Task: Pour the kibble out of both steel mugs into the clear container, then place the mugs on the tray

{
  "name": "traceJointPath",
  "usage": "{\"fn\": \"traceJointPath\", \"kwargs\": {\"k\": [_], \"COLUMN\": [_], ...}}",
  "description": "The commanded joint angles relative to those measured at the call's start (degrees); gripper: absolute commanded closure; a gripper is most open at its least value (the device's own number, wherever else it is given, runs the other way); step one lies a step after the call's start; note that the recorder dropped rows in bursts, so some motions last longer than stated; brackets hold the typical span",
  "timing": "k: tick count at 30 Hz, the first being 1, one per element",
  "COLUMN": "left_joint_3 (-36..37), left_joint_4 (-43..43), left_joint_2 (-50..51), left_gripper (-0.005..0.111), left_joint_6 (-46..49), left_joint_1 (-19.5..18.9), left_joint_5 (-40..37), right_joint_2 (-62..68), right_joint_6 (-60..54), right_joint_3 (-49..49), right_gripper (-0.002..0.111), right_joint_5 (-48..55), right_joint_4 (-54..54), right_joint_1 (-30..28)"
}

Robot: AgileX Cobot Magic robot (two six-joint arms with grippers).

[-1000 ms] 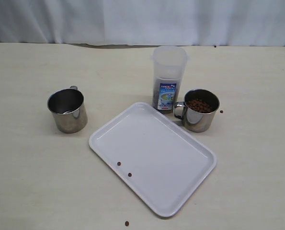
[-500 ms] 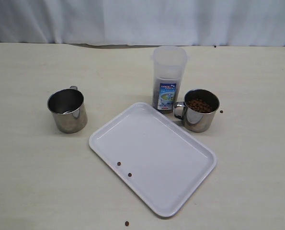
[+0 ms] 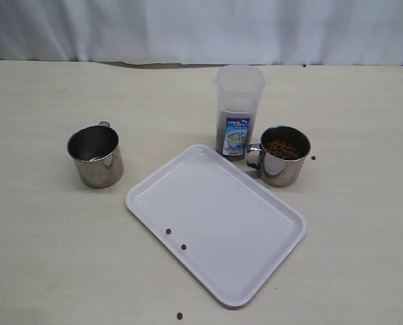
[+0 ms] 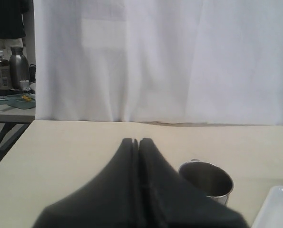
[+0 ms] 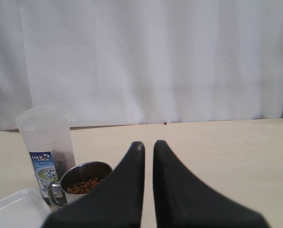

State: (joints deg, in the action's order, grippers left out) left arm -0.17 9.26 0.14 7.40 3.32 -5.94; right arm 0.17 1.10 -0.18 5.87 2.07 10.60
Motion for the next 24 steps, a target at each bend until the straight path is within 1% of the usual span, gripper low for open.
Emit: {"fn": "traceJointPath", "kwargs": {"k": [1,17,18,19,24], "left_joint_3": [0.2,0.2,0.2,0.2,0.2], "left_joint_4": [-0.2,-1.5,-1.5,-1.5,-1.5], "left_joint_2": [-0.1,-0.1,-0.1,-0.1,-0.1], "left_gripper": [0.107,0.107,0.107,0.107,0.107], "left_joint_6": [-0.1,-0.1,-0.1,-0.1,-0.1], "left_joint_1": [0.4,0.4,0.4,0.4,0.4], "left_joint_5": [0.3,0.2,0.2,0.2,0.2], "right_joint_2": [-0.2,-0.2,-0.2,-0.2,-0.2], "right_joint_6": [-0.5,-0.5,-0.3,0.1,1.5], "right_joint_3": [0.2,0.2,0.2,0.2,0.2], "right_gripper": [0.103,0.103,0.103,0.103,0.103], "right_joint_5": [0.0,0.0,0.0,-0.2,-3.6], "right_joint_4": [0.1,0.1,0.4,3.3,5.4], "right_joint_1": [0.2,0.2,0.2,0.2,0.2]}}
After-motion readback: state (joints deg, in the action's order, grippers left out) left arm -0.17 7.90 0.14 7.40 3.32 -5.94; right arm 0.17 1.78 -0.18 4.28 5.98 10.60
